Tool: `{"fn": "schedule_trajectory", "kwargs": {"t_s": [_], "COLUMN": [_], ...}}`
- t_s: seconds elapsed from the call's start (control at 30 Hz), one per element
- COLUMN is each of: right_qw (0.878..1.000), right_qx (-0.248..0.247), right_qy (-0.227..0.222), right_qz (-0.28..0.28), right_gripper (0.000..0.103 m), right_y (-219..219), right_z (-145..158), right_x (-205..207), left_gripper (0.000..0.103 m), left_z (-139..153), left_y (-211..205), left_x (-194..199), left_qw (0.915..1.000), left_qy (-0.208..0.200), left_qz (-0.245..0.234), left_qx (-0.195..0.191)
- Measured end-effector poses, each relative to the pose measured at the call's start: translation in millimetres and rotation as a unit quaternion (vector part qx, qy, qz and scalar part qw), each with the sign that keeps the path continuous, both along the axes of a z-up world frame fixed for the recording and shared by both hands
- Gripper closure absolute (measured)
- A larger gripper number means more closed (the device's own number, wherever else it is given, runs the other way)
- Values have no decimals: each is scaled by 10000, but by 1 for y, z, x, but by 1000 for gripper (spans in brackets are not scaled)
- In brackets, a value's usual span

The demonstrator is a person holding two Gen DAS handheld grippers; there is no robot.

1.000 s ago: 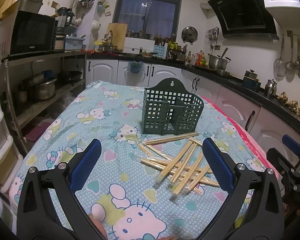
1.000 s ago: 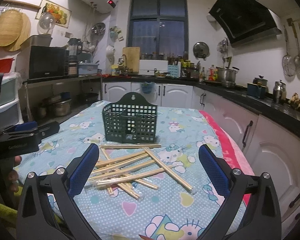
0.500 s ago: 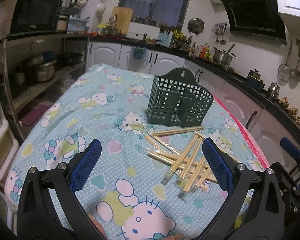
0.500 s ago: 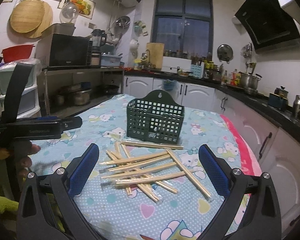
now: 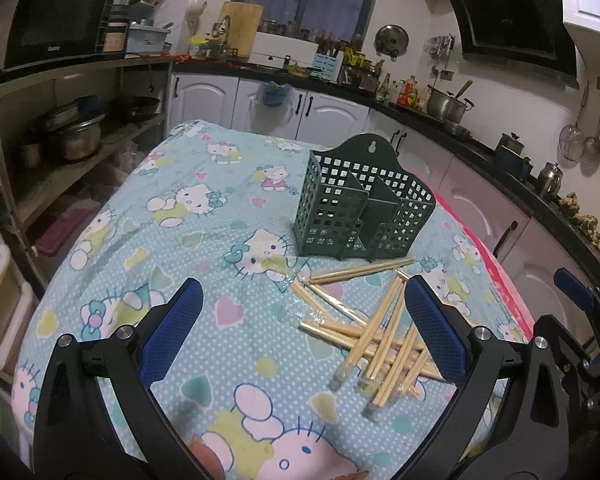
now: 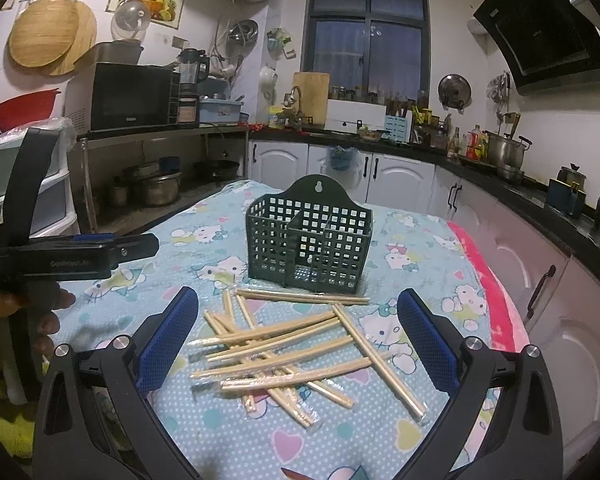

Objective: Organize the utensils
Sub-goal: 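Lower the right tool onto wooden chopsticks and close it while the left tool grasps chopsticks too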

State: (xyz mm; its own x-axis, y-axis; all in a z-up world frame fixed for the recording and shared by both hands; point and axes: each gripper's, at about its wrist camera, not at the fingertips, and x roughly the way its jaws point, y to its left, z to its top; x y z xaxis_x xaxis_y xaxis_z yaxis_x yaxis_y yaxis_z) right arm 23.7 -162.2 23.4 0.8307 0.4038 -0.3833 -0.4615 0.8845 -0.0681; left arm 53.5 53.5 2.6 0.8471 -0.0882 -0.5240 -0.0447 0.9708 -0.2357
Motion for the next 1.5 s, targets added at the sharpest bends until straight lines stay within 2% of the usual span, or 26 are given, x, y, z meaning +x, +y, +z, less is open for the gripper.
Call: {"fn": "schedule_trajectory", "kwargs": {"t_s": [0.3, 0.5, 0.6, 1.03, 1.17, 1.5], "right_qw": [9992, 9960, 9944, 9766, 9731, 9613], "right_qx": [-151, -326, -399, -737, -860, -897], "right_qy": [325, 796, 959, 2016, 2116, 2567], "right_qz": [-180, -247, -211, 146, 286, 443], "right_gripper": [6, 6, 8, 49, 50, 60], "right_y": [-9, -15, -16, -4, 1, 1], "right_z": [-3, -15, -23, -68, -73, -91], "right_x": [40, 81, 97, 152, 160, 193], "left_gripper": [10, 10, 11, 51, 60, 64], "left_z": [0, -15, -26, -63, -70, -77], "left_y": [-13, -20, -17, -13, -14, -19], "left_x": [32, 59, 72, 113, 126, 149], "left_qw": [9990, 9958, 9933, 9827, 9794, 9719], "left_qy": [182, 478, 660, 1219, 1296, 1357], "left_qz": [-388, -766, -948, -1395, -1545, -1911], "left_qx": [81, 164, 70, 35, 84, 236]}}
